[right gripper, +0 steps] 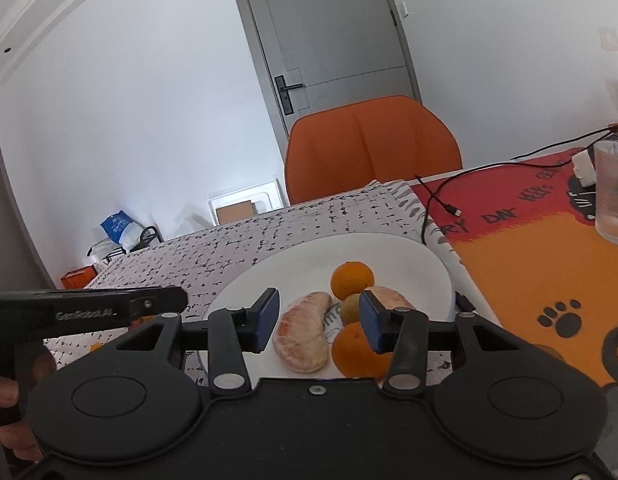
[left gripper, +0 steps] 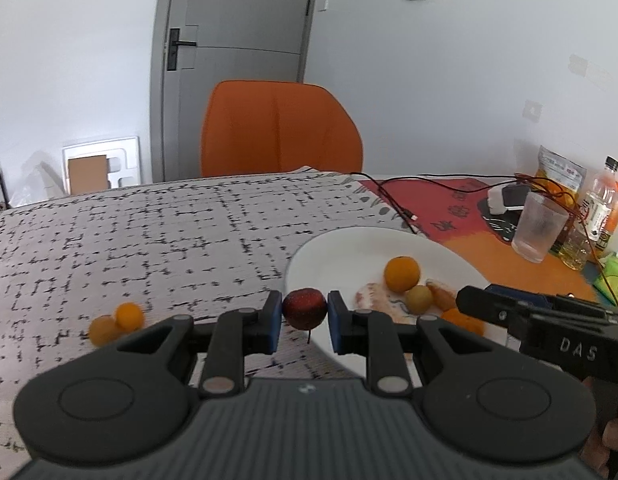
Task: Organize fruits
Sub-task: 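Carry the red plum with the left gripper while the right gripper carries the pomelo segment to the plate, then open the right gripper over the plate while the left gripper releases the plum there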
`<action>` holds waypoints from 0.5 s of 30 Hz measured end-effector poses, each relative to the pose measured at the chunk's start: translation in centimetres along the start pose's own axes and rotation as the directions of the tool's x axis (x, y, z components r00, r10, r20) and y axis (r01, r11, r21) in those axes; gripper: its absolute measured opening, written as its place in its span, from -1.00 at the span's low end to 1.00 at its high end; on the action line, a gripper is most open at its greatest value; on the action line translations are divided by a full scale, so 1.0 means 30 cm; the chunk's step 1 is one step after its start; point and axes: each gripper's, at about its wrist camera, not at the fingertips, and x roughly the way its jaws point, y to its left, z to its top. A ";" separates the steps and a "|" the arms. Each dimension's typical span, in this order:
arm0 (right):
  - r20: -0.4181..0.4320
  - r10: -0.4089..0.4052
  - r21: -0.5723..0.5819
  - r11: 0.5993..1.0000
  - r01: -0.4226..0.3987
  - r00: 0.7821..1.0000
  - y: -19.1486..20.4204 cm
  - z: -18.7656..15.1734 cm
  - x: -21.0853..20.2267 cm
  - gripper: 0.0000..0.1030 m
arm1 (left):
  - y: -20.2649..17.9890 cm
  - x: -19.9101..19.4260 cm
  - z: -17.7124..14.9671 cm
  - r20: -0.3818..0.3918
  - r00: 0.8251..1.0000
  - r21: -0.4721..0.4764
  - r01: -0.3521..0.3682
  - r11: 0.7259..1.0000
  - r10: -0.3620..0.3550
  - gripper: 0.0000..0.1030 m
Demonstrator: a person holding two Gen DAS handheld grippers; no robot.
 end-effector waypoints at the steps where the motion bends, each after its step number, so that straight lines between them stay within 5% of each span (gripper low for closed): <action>1: 0.001 -0.003 0.001 1.000 0.003 1.000 -0.002 -0.001 -0.003 -0.11 | -0.009 0.003 0.003 0.001 1.000 0.005 0.007 1.000 -0.007 -0.56; 10: 0.020 -0.023 0.021 1.000 0.023 1.000 -0.017 -0.008 -0.036 -0.09 | -0.035 0.001 0.025 0.005 1.000 0.000 0.006 1.000 -0.006 -0.47; 15: 0.018 -0.009 0.021 1.000 0.009 1.000 -0.003 -0.009 -0.036 -0.01 | -0.012 -0.032 0.019 0.002 0.999 -0.008 -0.036 0.999 0.036 -0.13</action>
